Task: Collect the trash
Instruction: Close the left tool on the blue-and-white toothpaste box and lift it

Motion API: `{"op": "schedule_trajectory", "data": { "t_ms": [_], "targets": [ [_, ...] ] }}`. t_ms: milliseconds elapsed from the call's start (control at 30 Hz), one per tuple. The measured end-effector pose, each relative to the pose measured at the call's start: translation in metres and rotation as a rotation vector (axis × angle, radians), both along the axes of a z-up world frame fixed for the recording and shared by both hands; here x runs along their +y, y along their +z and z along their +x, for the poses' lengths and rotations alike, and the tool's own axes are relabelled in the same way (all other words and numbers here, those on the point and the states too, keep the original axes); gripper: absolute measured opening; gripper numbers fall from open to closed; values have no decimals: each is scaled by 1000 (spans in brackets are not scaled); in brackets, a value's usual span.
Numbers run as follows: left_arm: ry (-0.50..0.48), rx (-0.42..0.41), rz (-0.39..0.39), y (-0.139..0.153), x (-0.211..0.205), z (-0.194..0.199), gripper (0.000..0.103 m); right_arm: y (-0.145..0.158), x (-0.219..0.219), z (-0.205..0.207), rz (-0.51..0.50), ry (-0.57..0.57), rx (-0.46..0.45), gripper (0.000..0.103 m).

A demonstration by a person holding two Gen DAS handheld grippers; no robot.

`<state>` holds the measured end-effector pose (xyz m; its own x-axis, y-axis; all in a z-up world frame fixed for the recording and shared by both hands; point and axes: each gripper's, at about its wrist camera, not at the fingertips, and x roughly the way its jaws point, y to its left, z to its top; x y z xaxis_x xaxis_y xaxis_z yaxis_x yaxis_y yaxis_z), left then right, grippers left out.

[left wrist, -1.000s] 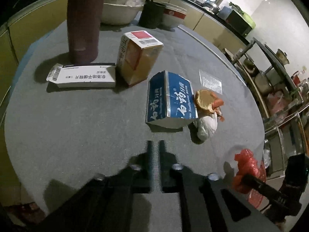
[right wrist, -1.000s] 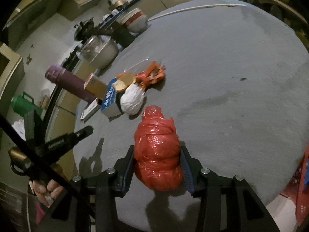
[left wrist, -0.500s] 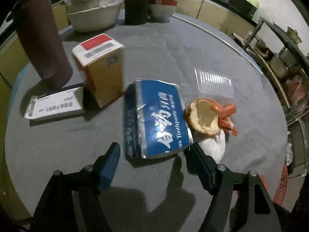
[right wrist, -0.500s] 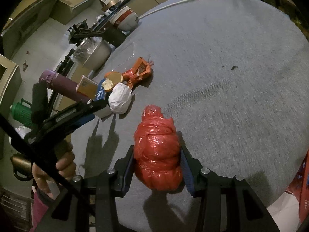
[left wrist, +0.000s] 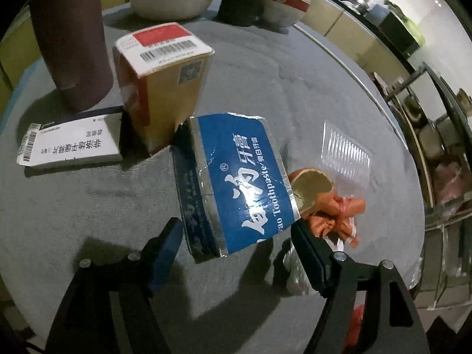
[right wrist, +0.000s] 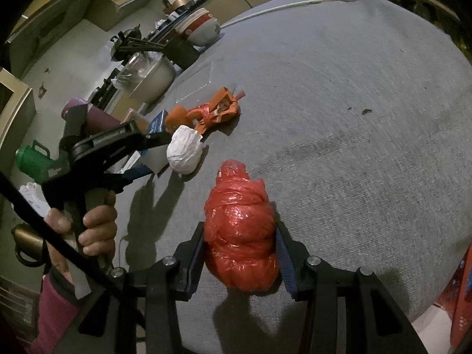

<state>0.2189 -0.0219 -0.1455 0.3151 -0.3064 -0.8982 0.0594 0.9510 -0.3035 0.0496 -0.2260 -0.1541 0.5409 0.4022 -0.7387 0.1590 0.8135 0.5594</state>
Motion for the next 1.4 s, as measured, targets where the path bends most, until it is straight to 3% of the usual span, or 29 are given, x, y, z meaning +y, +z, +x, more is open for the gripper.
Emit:
{"op": "schedule_trajectory", "data": {
  "t_ms": [267,467,800,967,1067,1267,1400],
  "targets": [
    [50,12,-91,16,5,0,76,0,0,0,-12,14,-4,48],
    [101,38,-67,19,-3,22,76,0,0,-1,-12,18,-13,48],
    [237,98,-63,-5,-12,51,78,0,-2,-3,-2,28,-21,49],
    [201,65,-12,-5,-23,47,76,-1,-4,-3,6,28,-22,49],
    [184,48,39,-4,-25,44,58,1,-4,-3,-3,28,-22,48],
    [147,53,-8,-4,-2,27,57,3,-6,-9,6,16,-34,47],
    [111,-1,26,12,6,0,57,12,-10,-15,-1,8,-68,47]
  ]
}}
